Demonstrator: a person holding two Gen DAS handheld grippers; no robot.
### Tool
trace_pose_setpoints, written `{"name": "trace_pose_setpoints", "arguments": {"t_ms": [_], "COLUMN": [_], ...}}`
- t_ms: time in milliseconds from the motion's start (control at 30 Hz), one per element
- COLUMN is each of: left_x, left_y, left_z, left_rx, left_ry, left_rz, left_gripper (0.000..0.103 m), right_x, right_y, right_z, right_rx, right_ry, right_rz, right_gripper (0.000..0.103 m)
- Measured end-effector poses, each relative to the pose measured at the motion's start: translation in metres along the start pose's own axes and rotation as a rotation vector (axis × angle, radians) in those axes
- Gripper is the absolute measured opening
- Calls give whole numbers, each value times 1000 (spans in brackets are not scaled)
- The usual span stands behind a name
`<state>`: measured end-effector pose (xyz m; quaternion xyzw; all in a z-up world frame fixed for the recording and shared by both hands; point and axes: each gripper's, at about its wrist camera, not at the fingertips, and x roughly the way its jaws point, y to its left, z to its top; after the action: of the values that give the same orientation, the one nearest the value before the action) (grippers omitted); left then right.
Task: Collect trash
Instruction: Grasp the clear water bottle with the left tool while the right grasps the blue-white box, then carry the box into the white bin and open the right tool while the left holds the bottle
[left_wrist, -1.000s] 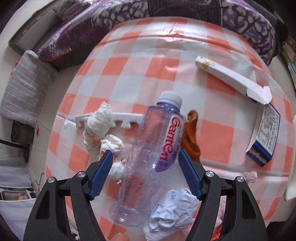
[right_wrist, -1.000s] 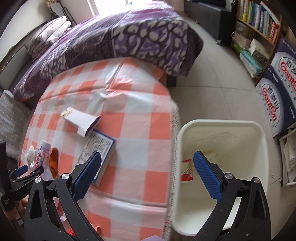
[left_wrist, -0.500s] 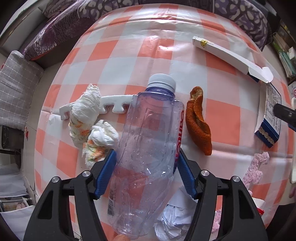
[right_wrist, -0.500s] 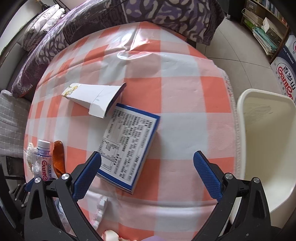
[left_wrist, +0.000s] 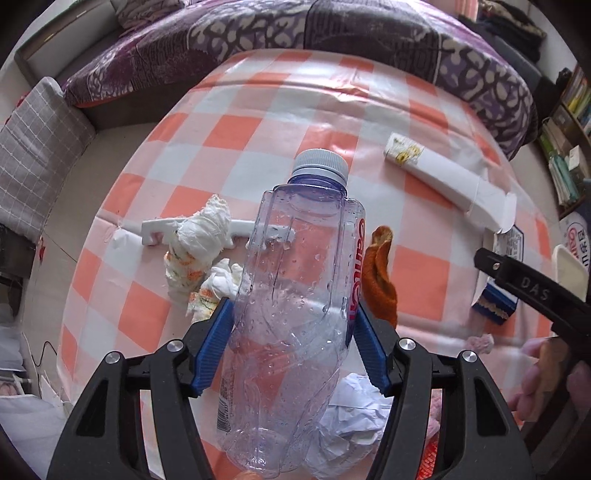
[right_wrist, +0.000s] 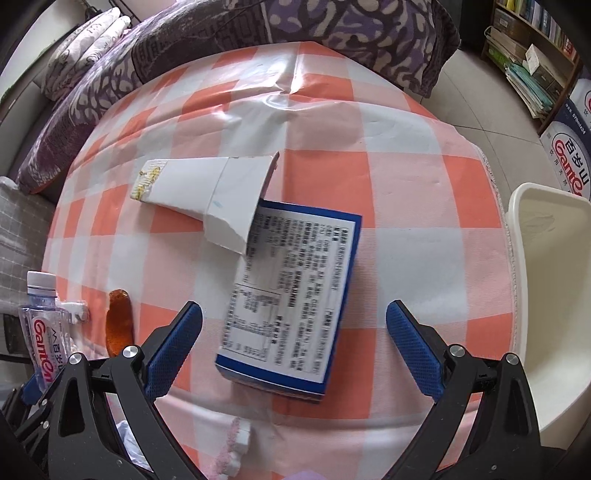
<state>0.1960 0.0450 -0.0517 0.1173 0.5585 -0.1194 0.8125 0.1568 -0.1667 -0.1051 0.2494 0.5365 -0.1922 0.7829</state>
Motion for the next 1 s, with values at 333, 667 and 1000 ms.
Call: {"name": "trace_pose_setpoints", "arguments": {"t_ms": [333, 667, 1000], "left_x": [-24, -46, -59], "left_y": [-4, -8, -34], "left_z": [2, 12, 17], "left_rx": [-77, -134, -132], "left_ry": [-82, -182, -230], "left_rz": [-39, -58, -73], "left_gripper": [63, 63, 63], "right_x": [-14, -65, -101], "right_y": [7, 6, -15], "right_z": [1, 5, 5], "right_rx": [-85, -120, -139], "right_ry": [-67, -206, -291], "right_rz": [19, 67, 60], "right_gripper": [56, 56, 57]}}
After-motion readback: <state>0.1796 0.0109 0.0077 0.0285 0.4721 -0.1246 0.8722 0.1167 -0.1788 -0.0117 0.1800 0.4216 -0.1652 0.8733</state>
